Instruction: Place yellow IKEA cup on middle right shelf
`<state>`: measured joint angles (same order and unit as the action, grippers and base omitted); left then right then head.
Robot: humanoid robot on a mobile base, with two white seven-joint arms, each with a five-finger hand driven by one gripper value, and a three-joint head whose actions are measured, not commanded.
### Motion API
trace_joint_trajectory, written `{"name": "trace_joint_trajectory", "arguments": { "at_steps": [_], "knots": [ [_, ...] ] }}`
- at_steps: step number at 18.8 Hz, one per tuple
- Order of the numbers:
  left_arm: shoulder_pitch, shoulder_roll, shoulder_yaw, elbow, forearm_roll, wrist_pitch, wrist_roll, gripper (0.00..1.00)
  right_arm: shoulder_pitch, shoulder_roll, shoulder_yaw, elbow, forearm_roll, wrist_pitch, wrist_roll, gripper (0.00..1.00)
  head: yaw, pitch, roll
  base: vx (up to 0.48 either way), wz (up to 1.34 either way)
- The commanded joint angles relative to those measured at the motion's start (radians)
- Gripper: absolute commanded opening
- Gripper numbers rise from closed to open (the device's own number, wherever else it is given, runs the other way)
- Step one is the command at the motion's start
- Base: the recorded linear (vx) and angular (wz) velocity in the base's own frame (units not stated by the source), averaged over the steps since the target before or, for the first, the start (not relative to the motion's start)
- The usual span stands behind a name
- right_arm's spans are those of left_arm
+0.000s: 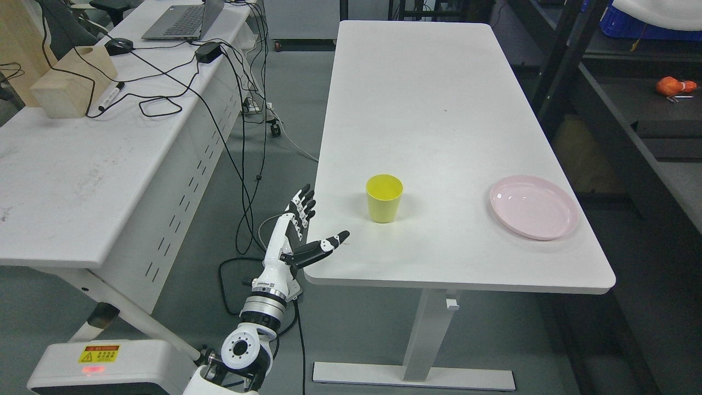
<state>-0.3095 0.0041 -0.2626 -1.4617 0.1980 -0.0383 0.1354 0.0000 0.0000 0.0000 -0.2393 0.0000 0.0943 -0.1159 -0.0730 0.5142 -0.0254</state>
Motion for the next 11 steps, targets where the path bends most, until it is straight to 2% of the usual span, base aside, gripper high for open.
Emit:
{"name": "trace_joint_trajectory", "arguments": {
  "at_steps": [1,5,11],
  "knots": [
    [-0.094,0.013,-0.081,0.152,-0.002,0.008,0.0,0.99,0.014,-0.017,0.017,0.0,-0.025,-0.001,-0.001,0.99,0.0,0.0,0.0,0.0,0.0],
    [-0.126,0.013,-0.145,0.187,-0.002,0.024,0.0,0.99,0.014,-0.017,0.017,0.0,-0.025,-0.001,-0.001,0.99,0.0,0.0,0.0,0.0,0.0],
    [-0.212,0.013,-0.147,0.314,-0.002,0.06,0.0,0.99,0.014,-0.017,0.017,0.0,-0.025,-0.001,-0.001,0.99,0.0,0.0,0.0,0.0,0.0]
  ]
}}
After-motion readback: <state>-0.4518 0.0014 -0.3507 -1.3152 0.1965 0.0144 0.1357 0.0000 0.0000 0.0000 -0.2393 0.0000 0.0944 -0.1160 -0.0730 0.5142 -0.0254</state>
